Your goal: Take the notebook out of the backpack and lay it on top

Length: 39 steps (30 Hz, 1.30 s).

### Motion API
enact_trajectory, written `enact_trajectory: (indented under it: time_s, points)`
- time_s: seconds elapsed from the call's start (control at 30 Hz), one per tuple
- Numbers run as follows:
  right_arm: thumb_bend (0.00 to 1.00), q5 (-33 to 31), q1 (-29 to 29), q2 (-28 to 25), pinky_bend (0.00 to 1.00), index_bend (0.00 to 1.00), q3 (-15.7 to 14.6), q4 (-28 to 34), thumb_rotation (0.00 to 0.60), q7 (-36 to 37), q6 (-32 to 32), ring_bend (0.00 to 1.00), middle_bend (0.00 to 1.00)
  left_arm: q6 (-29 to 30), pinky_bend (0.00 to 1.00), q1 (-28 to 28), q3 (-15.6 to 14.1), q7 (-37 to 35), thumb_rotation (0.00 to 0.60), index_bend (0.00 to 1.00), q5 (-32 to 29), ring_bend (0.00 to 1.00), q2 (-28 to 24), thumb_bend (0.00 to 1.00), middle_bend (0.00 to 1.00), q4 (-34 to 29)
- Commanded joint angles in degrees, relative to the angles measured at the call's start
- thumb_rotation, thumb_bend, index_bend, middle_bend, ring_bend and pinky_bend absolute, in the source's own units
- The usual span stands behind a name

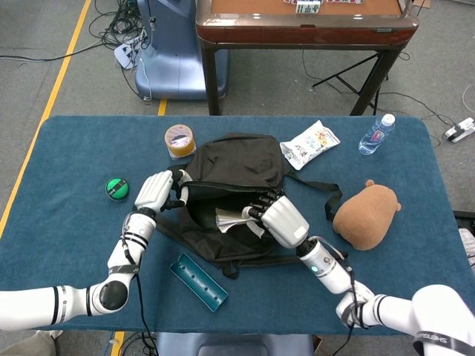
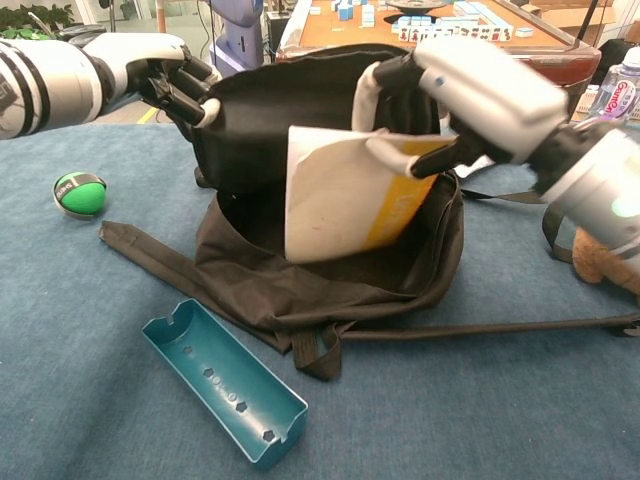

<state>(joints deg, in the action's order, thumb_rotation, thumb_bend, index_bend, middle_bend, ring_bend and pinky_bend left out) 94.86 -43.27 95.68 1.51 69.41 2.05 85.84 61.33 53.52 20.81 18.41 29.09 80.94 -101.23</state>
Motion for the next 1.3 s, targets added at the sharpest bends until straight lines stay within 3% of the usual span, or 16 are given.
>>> enact_trajectory:
  time_s: [0.03,0.37,0.53,0.73,0.87,1.0,1.3]
  points:
    - [0.53,1.6,2.71,-7.84,0.58,0.81,-0.65,9.69,0.6,-2.93,0.88,0.56,0.63,-0.06,0.37,-0.23,-0.29,-0.08,0.6,0.58,0.13,0.5,-0.09,0.61,0.55,0.13]
    - [0.53,4.0,6.08,-21.4,0.59,0.81,1.6,27.05,0.6,-3.88,4.01,0.56,0.63,-1.93,0.37,-1.59,-2.6,-0.14,0.6,0.55,1.81,0.49,-1.85,0.61,0.52,-0.43]
    - [0.53,3.18,7.14,-27.41,0.59,0.81,3.96,33.54,0.6,-3.92,3.9,0.57,0.63,-5.01,0.37,-2.46,-5.99,1.26,0.6,0.36,5.27,0.4,-5.26,0.6,0.42,-3.37]
    - [0.53,0.49,7.52,-30.89,0.59,0.81,7.21,36.39,0.6,-3.79,2.63,0.57,0.63,-6.61,0.34,-3.32,-7.81,0.99,0.6,0.11,7.58,0.32,-8.26,0.46,0.31,-7.11]
    - [0.53,-2.95,7.0,-30.61,0.59,0.81,9.33,35.21,0.6,-3.74,0.11,0.57,0.63,-6.27,0.31,-3.84,-8.96,1.5,0.6,0.01,10.14,0.25,-10.21,0.4,0.23,-9.43]
    - [0.53,-7.15,5.13,-27.88,0.59,0.81,11.43,31.39,0.6,-3.95,-3.88,0.57,0.63,-3.65,0.3,-5.09,-9.81,1.7,0.6,0.0,13.97,0.23,-10.88,0.38,0.21,-10.82]
    - [0.52,-11.42,-2.53,-13.76,0.59,0.81,16.01,13.8,0.6,-5.75,-9.88,0.57,0.63,-1.84,0.3,-7.06,-10.84,0.71,0.6,0.0,17.08,0.23,-12.15,0.36,0.21,-11.28]
